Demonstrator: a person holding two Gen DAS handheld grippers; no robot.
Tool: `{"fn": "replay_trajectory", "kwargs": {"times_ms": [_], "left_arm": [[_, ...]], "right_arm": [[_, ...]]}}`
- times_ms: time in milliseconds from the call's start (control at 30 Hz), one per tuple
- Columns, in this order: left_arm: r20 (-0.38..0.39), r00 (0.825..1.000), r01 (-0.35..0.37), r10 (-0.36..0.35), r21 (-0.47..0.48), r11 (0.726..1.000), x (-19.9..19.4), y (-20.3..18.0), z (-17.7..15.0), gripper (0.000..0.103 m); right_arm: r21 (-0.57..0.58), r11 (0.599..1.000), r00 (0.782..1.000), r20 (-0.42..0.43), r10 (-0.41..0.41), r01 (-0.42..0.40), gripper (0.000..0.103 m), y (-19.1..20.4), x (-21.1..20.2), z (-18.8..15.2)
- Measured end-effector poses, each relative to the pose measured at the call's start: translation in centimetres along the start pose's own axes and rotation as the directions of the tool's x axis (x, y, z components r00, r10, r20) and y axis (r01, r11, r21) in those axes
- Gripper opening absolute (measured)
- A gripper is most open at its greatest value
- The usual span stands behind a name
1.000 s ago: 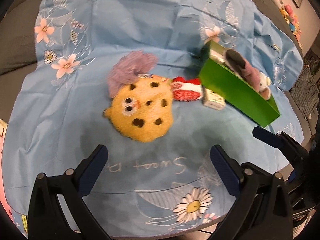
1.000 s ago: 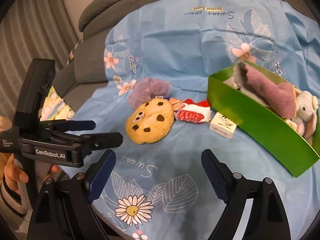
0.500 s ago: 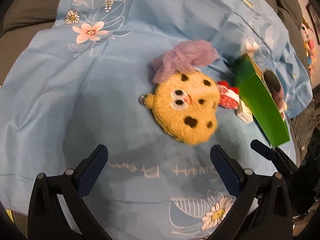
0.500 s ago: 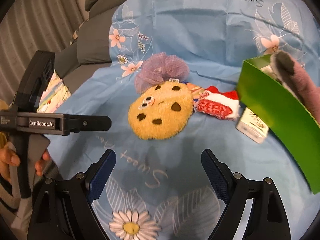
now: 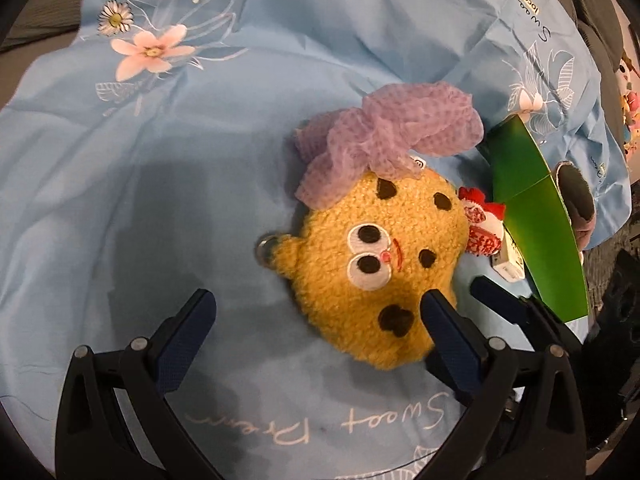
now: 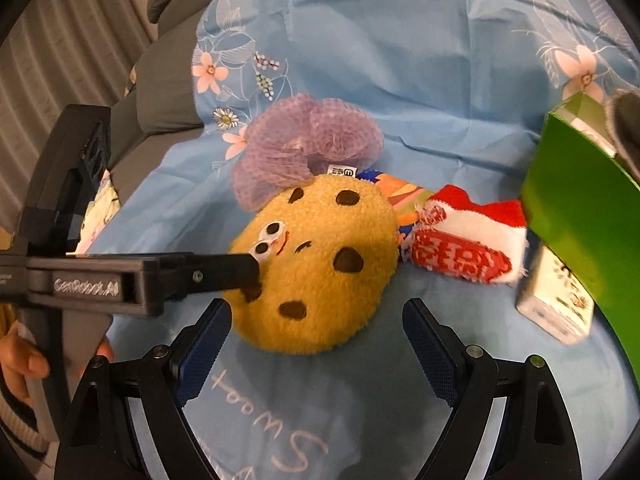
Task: Organize soft objects
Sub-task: 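Reach the right gripper to the yellow cookie plush and grasp it, then carry the cookie plush with the right gripper and release it into the box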
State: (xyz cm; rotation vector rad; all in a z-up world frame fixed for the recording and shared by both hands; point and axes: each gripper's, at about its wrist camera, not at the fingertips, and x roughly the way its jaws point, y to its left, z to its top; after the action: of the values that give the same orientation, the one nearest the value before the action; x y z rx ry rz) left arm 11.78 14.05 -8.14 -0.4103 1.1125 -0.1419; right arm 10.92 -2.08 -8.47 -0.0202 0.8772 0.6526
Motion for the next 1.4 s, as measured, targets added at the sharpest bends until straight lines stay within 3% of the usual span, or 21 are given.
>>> {"fn": "replay_trajectory", "kwargs": {"times_ms": [133, 233, 300, 333, 367, 467, 533, 567, 700, 833, 1067, 1400], "left_arm": [[-0.01, 0.999, 0.049, -0.049, -0.028, 0.998, 0.3, 0.1, -0.1, 0.099], [-0.01, 0.997, 0.08, -0.08, -0.038, 0.996, 0.4, 0.0, -0.1, 0.089], [-0.012, 0.995, 0.094, -0.095, -0.048, 0.994, 0.6, -0.2, -0.1, 0.074], [-0.013, 0.995, 0.097, -0.097, -0.049, 0.994, 0.6, -0.3, -0.1, 0.067], [-0.017, 0.994, 0.103, -0.104, -0.05, 0.993, 0.8, -0.3, -0.1, 0.054], [-0.01, 0.995, 0.098, -0.098, -0.061, 0.993, 0.8, -0.3, -0.2, 0.047], [0.002, 0.996, 0.092, -0.092, -0.072, 0.993, 0.6, -0.1, -0.3, 0.037], [0.004, 0.995, 0.097, -0.097, -0.079, 0.992, 0.4, 0.0, -0.4, 0.034], [0.021, 0.995, 0.094, -0.094, -0.024, 0.995, -0.8, -1.0, -1.2, 0.024], [0.045, 0.994, 0.1, -0.102, 0.04, 0.994, -3.0, -2.1, -2.8, 0.022], [0.084, 0.987, 0.131, -0.14, 0.097, 0.987, -6.6, -4.2, -4.7, 0.022], [0.102, 0.978, 0.155, -0.183, 0.23, 0.961, -9.0, -10.9, -4.2, 0.022]], "right_arm": [[0.002, 1.0, 0.999, -0.023, 0.024, -0.024, 0.088, -0.3, 1.4, 0.3], [0.0, 0.999, 0.998, -0.035, 0.043, -0.043, 0.086, -0.1, 2.1, 0.4], [-0.007, 0.998, 0.998, -0.044, 0.054, -0.055, 0.069, 0.0, 2.5, 0.3], [-0.009, 0.998, 0.997, -0.046, 0.065, -0.066, 0.066, 0.2, 2.6, 0.2], [-0.015, 0.998, 0.997, -0.045, 0.066, -0.066, 0.06, 0.3, 2.7, 0.2], [-0.028, 0.998, 0.998, -0.037, 0.058, -0.059, 0.048, 0.6, 2.8, 0.1], [-0.015, 0.997, 0.997, -0.033, 0.07, -0.071, 0.041, 0.6, 2.7, 0.0], [-0.012, 0.998, 0.997, -0.027, 0.067, -0.067, 0.033, 0.7, 2.6, -0.1], [-0.044, 0.996, 0.997, -0.007, 0.072, -0.073, 0.025, 1.3, 1.4, -0.6], [-0.094, 0.993, 0.997, 0.03, 0.074, -0.071, 0.024, 2.7, -1.0, -1.8], [-0.068, 0.992, 0.988, 0.103, 0.112, -0.105, 0.024, 3.0, -5.7, -3.1], [-0.038, 0.999, 0.968, 0.25, 0.041, -0.032, 0.024, 1.3, -12.6, -3.8]]}}
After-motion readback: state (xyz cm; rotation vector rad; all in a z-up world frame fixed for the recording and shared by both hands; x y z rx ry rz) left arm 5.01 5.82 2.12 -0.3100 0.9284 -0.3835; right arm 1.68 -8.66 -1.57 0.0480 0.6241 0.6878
